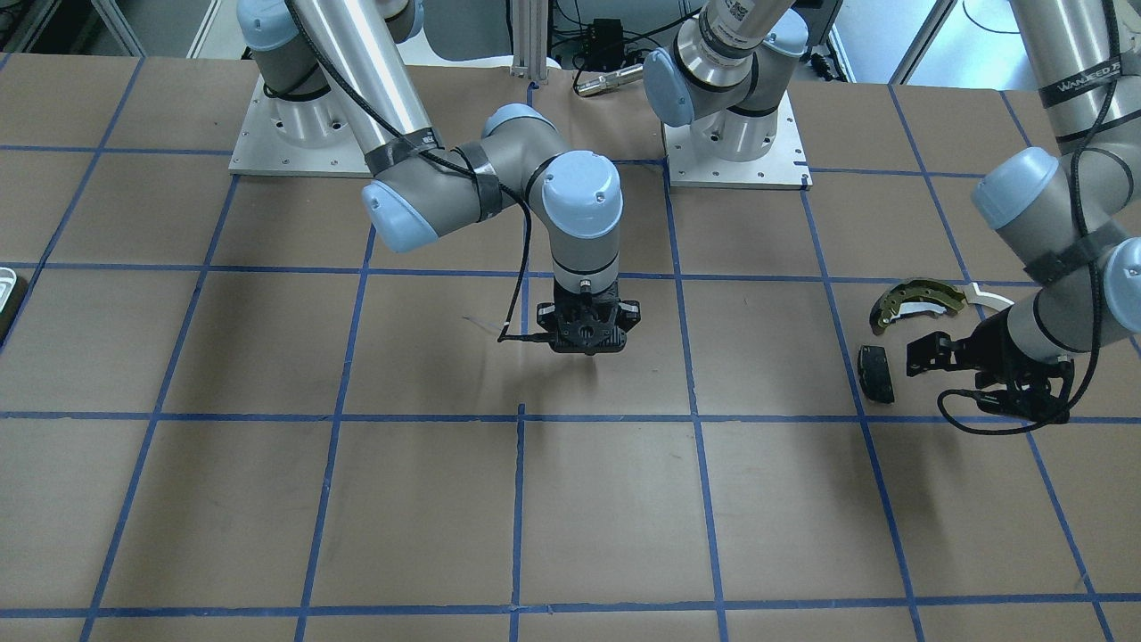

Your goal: Place bearing gear from tray to pile

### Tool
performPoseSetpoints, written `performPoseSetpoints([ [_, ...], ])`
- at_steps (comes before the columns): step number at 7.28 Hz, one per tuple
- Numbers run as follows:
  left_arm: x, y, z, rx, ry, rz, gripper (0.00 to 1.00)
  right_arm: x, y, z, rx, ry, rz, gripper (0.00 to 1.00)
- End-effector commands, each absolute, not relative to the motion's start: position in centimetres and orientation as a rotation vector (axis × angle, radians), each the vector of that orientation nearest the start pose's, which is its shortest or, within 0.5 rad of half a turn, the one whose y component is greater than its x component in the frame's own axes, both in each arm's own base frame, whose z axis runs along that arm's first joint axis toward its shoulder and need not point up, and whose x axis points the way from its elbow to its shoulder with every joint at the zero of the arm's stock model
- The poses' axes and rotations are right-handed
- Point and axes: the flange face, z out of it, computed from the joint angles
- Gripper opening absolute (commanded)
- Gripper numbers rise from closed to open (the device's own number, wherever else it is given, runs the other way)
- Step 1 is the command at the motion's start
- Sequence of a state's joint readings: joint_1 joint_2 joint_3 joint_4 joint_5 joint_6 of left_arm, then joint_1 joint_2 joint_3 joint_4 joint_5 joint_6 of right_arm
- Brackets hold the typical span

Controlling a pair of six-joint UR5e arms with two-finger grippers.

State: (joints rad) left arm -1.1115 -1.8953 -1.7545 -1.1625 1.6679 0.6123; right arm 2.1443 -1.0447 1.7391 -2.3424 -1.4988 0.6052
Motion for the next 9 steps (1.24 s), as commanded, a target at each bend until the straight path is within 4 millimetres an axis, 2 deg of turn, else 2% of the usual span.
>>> performPoseSetpoints([
  [1, 7.2, -57.2, 29.2, 0.211, 3.065, 0.137, 1.0, 44.6, -46.8, 20.5, 0.046, 3.051, -0.111, 1.0],
  [2, 3.0, -57.3, 30.3, 0.172, 3.056, 0.098, 1.0, 40.2, -51.2, 24.7, 0.085, 3.073, -0.132, 1.0],
  [3, -1.5, -57.2, 30.6, 0.141, 3.052, 0.08, 1.0, 33.7, -54.6, 29.1, 0.079, 3.084, -0.072, 1.0],
  [4, -6.9, -56.9, 30.6, 0.071, 3.075, 0.058, 1.0, 28.1, -56.0, 33.4, 0.048, 3.086, -0.113, 1.0],
  [5, -12.4, -56.1, 30.0, -0.008, 3.121, 0.06, 1.0, 23.5, -56.0, 36.1, 0.129, 3.097, -0.057, 1.0],
  [6, -17.7, -54.9, 28.8, -0.037, 3.115, 0.073, 1.0, 20.3, -54.5, 40.8, 0.13, 3.099, -0.065, 1.0],
  [7, -22.2, -53.1, 28.2, -0.011, 3.109, 0.086, 1.0, 19.0, -52.8, 44.4, 0.085, 3.106, -0.065, 1.0],
  [8, -24.8, -52.1, 27.5, -0.004, 3.104, 0.097, 1.0, 18.4, -51.9, 47.7, 0.091, 3.101, -0.115, 1.0],
  [9, -25.7, -51.6, 26.2, 0.02, 3.103, 0.107, 1.0, 17.6, -52.0, 49.0, 0.032, 3.101, -0.141, 1.0],
])
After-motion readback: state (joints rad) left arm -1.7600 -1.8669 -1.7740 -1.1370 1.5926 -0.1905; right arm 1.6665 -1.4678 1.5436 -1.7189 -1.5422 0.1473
